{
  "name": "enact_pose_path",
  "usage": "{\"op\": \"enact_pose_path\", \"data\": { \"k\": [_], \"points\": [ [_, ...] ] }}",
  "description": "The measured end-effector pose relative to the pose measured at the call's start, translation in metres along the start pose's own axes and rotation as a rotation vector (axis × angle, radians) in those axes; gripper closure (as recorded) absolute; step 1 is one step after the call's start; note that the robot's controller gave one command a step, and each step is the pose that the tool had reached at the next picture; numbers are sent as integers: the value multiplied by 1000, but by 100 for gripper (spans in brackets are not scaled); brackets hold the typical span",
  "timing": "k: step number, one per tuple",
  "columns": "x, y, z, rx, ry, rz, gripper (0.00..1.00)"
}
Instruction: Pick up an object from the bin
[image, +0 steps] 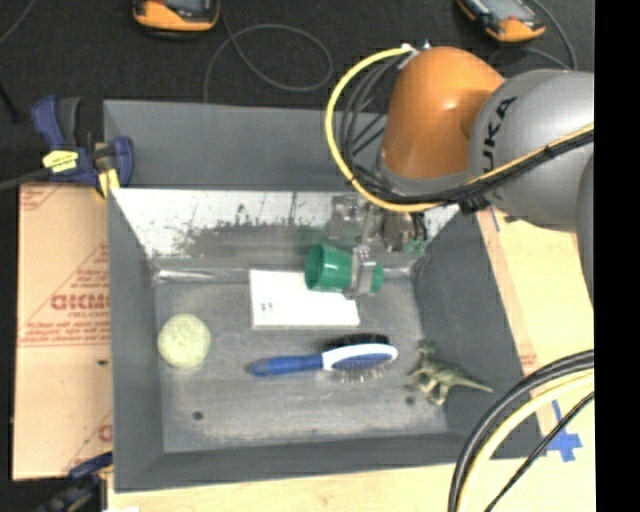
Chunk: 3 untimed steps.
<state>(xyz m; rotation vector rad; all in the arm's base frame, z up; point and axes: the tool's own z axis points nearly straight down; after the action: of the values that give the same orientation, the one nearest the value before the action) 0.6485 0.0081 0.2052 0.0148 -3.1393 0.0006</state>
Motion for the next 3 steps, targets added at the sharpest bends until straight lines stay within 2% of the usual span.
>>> {"op": "enact_pose_path", "data": {
  "k": [1,2,3],
  "points": [
    [-2,0,-4,0,-7,0,0],
    [52,3,32,1,-11,-143,0],
    [84,7,45,0,-4,-257,0]
  ]
}}
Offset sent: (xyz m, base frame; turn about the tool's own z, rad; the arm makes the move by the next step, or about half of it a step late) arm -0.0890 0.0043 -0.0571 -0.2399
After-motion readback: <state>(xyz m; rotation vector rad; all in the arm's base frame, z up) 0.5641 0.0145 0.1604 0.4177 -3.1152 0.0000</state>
